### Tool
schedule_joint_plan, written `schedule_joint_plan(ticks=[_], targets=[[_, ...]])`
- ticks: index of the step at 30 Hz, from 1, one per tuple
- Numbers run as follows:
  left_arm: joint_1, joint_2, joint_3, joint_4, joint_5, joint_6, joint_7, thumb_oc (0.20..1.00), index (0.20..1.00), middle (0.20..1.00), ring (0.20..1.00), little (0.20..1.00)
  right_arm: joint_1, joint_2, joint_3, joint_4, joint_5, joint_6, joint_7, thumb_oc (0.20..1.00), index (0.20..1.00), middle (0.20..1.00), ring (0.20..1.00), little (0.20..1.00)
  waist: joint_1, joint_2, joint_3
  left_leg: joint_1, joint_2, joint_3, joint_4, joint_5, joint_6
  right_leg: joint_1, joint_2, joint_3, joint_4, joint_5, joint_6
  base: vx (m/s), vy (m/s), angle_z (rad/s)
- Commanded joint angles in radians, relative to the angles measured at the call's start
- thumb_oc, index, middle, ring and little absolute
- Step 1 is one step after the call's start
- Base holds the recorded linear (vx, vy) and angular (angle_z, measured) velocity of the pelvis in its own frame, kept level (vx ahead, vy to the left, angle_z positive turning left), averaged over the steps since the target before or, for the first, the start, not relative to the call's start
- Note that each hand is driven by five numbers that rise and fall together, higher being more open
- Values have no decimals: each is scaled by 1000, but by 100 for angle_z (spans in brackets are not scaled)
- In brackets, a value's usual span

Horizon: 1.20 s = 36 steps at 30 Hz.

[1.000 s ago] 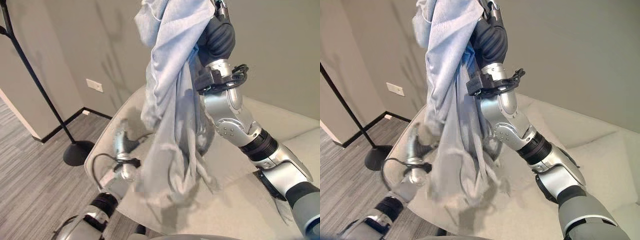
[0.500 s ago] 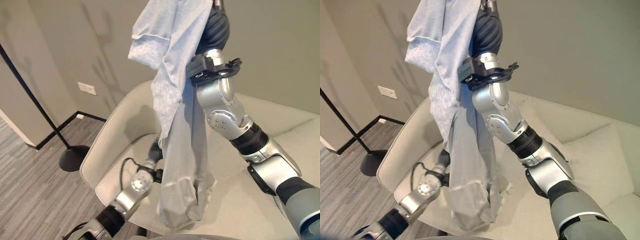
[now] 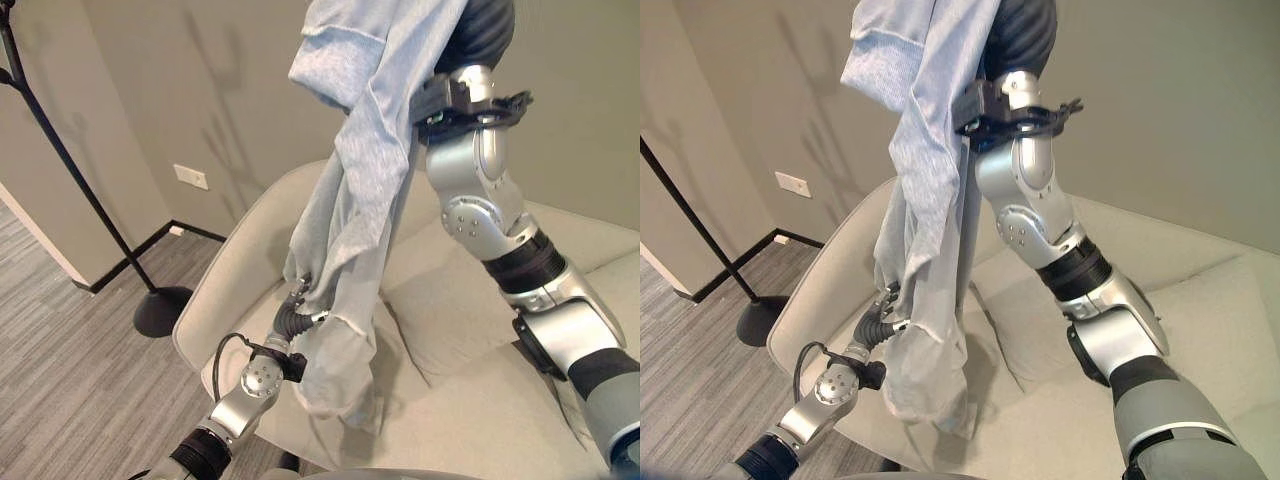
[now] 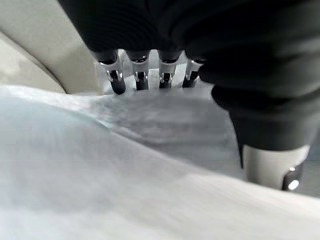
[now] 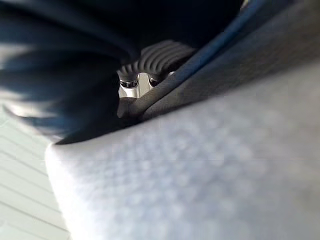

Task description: Hang the clothes on the sofa on the clothes rack.

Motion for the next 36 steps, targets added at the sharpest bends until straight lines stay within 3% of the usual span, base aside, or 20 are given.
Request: schedule_joint_plan(ticks=[1, 9, 13, 17, 19, 25, 31, 32, 36], targets=[[-41, 38, -6, 40, 59, -51, -33, 1000, 1000, 1000, 1000, 1000, -187, -57, -32, 90, 5, -40, 7, 200, 200, 200, 200, 200, 21, -19, -46, -4, 30, -94, 0, -75, -15, -34, -30, -39, 8, 38, 17, 0, 0, 0], [-31, 81, -22, 47, 79, -55, -64, 1000, 1000, 1000, 1000, 1000, -297, -80, -23, 196, 56, -50, 10, 200, 200, 200, 200, 200, 22, -29, -53, -1, 29, -98, 0, -80, -16, -31, -30, -44, 8, 36, 20, 0, 0, 0], [-106, 53, -67, 184, 209, -50, -15, 1000, 1000, 1000, 1000, 1000, -330, -99, -4, 194, 79, -78, 12, 200, 200, 200, 200, 200, 10, -39, -60, 0, 30, -99, 0, -82, -17, -32, -29, -41, 8, 35, 20, 0, 0, 0], [-239, -28, -129, 379, 299, -37, 87, 1000, 1000, 1000, 1000, 1000, -350, -85, 25, 187, 106, -104, 9, 200, 200, 200, 200, 200, -10, -49, -68, 2, 33, -90, 0, -83, -20, -34, -28, -31, 8, 34, 19, 0, 0, 0], [-345, -115, -170, 522, 304, -18, 138, 1000, 1000, 1000, 1000, 1000, -351, -68, 53, 152, 119, -123, 11, 200, 200, 200, 200, 200, -37, -53, -77, 5, 35, -84, 0, -83, -22, -38, -27, -22, 9, 34, 18, 8, -5, -5], [-509, -272, -240, 691, 297, 4, 202, 1000, 1000, 1000, 1000, 1000, -332, -29, 93, 81, 133, -151, 5, 200, 200, 200, 200, 200, -82, -49, -87, 11, 38, -67, 0, -87, -23, -46, -26, 1, 9, 35, 17, 1, -11, -8], [-611, -351, -250, 772, 265, 12, 230, 1000, 1000, 1000, 1000, 1000, -310, -17, 122, 26, 117, -155, -4, 200, 200, 200, 200, 200, -113, -36, -91, 17, 39, -53, 0, -91, -23, -52, -27, 23, 10, 38, 19, -3, -8, -10], [-621, -361, -246, 782, 242, 14, 228, 200, 200, 200, 200, 200, -312, -17, 129, 23, 115, -155, -5, 200, 200, 200, 200, 200, -118, -34, -93, 19, 39, -48, 0, -92, -23, -54, -27, 29, 10, 39, 19, -5, -3, -10], [-633, -376, -229, 761, 145, 12, 208, 200, 200, 200, 200, 200, -306, 3, 147, 19, 120, -141, -10, 200, 200, 200, 200, 200, -133, -27, -97, 27, 40, -35, 0, -95, -22, -56, -25, 48, 12, 40, 19, -4, -9, -18]])
